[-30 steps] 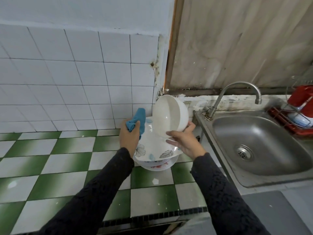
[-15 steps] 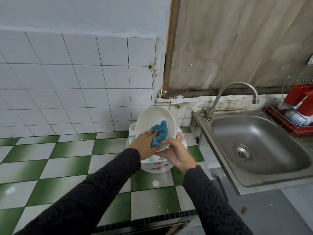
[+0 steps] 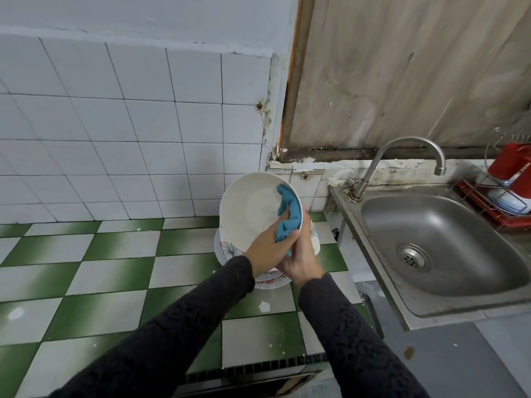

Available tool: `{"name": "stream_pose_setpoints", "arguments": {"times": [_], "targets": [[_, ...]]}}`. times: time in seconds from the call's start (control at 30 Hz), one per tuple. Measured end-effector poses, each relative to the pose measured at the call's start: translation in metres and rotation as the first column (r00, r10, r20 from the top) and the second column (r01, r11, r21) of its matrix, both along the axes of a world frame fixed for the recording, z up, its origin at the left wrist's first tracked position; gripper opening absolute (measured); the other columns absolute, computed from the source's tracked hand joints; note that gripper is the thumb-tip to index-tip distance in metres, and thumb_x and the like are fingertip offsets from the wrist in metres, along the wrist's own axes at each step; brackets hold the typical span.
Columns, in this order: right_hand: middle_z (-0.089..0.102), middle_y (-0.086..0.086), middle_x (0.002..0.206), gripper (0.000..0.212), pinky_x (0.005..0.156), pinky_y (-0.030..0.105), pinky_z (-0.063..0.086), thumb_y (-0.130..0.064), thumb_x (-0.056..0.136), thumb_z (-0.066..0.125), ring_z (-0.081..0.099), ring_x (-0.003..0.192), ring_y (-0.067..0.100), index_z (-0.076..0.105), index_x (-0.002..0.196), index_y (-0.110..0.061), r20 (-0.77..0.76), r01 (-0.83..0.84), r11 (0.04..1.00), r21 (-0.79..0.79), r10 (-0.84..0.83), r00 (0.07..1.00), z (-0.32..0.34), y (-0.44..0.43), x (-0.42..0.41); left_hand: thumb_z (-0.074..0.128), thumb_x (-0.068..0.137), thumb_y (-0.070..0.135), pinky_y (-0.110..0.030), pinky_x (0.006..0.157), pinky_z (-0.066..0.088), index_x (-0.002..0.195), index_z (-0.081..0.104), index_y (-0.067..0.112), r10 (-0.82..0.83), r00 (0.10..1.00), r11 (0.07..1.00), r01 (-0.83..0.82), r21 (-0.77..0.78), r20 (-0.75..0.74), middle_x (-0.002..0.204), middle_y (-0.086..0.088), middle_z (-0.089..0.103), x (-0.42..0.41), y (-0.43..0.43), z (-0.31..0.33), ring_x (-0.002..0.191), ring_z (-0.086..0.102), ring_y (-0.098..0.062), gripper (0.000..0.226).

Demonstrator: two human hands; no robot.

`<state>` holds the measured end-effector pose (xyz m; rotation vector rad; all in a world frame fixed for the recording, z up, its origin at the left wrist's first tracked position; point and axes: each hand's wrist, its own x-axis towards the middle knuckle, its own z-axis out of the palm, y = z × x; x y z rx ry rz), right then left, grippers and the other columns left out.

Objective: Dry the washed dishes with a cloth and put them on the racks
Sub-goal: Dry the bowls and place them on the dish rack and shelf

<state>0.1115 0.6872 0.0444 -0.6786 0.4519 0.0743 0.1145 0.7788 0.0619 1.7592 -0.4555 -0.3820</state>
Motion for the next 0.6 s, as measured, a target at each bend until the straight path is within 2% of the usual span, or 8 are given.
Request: {"name": "stream_pose_setpoints", "arguments": {"times": [0.07,0.13,0.2,0.3,0.37,0.43,0.5,0.6], "targets": [[0.061,0.003,0.063,0.047,0.049,0.029,0.054,-0.060,0.094,0.058,0.060,0.047,0.016,0.064,0.104,-0.015,0.007,-0.016,0.996,0.084,0.016,1.000,0.001,-0.005,-0.001,0.048,0.103,0.031,-0.030,0.099,0.043,0.134,0.052,0.030,-0.160,0.982,0.966,0.136,0.219,0.096,0.132,0.002,0.059,0.006,0.017,0.005,0.110,0.057,-0.014,0.032],[0.068,0.012,0.092,0.065,0.081,0.047,0.059,-0.062,0.083,0.071,0.071,0.083,0.028,0.063,0.121,-0.010,0.044,-0.047,0.990,0.130,0.041,0.998,-0.005,-0.010,-0.002,0.045,0.103,0.032,-0.031,0.101,0.043,0.130,0.057,0.027,-0.357,0.914,0.832,0.218,0.510,0.193,0.127,0.004,0.062,0.012,0.035,0.006,0.108,0.057,-0.015,0.030],[0.058,0.023,0.136,0.092,0.108,0.063,0.041,-0.064,0.066,0.084,0.054,0.128,0.043,0.057,0.136,-0.010,0.059,-0.171,0.967,0.187,0.163,0.985,-0.011,-0.014,-0.004,0.043,0.100,0.034,-0.034,0.102,0.042,0.121,0.060,0.025,-0.497,0.812,0.605,0.073,0.793,0.304,0.117,0.006,0.066,0.022,0.046,0.008,0.101,0.058,-0.016,0.029],[0.053,0.023,0.145,0.087,0.113,0.066,0.033,-0.074,0.080,0.064,0.047,0.136,0.044,0.053,0.144,-0.016,0.075,-0.264,0.932,0.247,0.253,0.964,-0.009,-0.010,-0.008,0.045,0.093,0.032,-0.034,0.100,0.041,0.114,0.060,0.022,-0.530,0.715,0.402,-0.263,0.877,0.457,0.112,0.005,0.064,0.035,0.050,0.009,0.100,0.060,-0.018,0.028],[0.055,0.023,0.143,0.086,0.111,0.066,0.035,-0.076,0.083,0.058,0.048,0.135,0.044,0.052,0.145,-0.017,0.073,-0.262,0.926,0.273,0.251,0.965,-0.007,-0.008,-0.009,0.048,0.092,0.025,-0.034,0.093,0.047,0.120,0.059,0.018,-0.313,0.777,0.600,-0.285,0.748,0.546,0.114,0.002,0.065,0.032,0.048,0.009,0.101,0.062,-0.022,0.030],[0.057,0.025,0.141,0.084,0.107,0.069,0.037,-0.075,0.081,0.061,0.050,0.132,0.047,0.053,0.144,-0.020,0.076,-0.243,0.930,0.275,0.231,0.970,-0.010,-0.006,-0.009,0.053,0.092,0.018,-0.035,0.088,0.051,0.131,0.051,0.017,0.095,0.851,0.835,-0.350,0.424,0.516,0.116,-0.001,0.063,0.026,0.045,0.007,0.101,0.061,-0.023,0.039],[0.057,0.025,0.140,0.085,0.104,0.070,0.040,-0.076,0.080,0.062,0.052,0.129,0.047,0.053,0.144,-0.021,0.070,-0.233,0.933,0.273,0.222,0.972,-0.014,-0.003,-0.013,0.057,0.092,0.013,-0.031,0.088,0.051,0.134,0.045,0.015,0.398,0.798,0.871,-0.483,0.086,0.452,0.118,-0.004,0.059,0.022,0.041,0.002,0.103,0.057,-0.020,0.043],[0.058,0.023,0.139,0.085,0.096,0.064,0.049,-0.075,0.082,0.058,0.057,0.123,0.045,0.052,0.145,-0.019,0.077,-0.251,0.935,0.250,0.239,0.968,-0.016,0.005,-0.017,0.058,0.087,0.018,-0.040,0.103,0.046,0.136,0.041,0.009,0.377,0.803,0.904,-0.428,0.006,0.461,0.129,-0.007,0.053,0.025,0.032,-0.016,0.117,0.052,-0.022,0.053]]}}
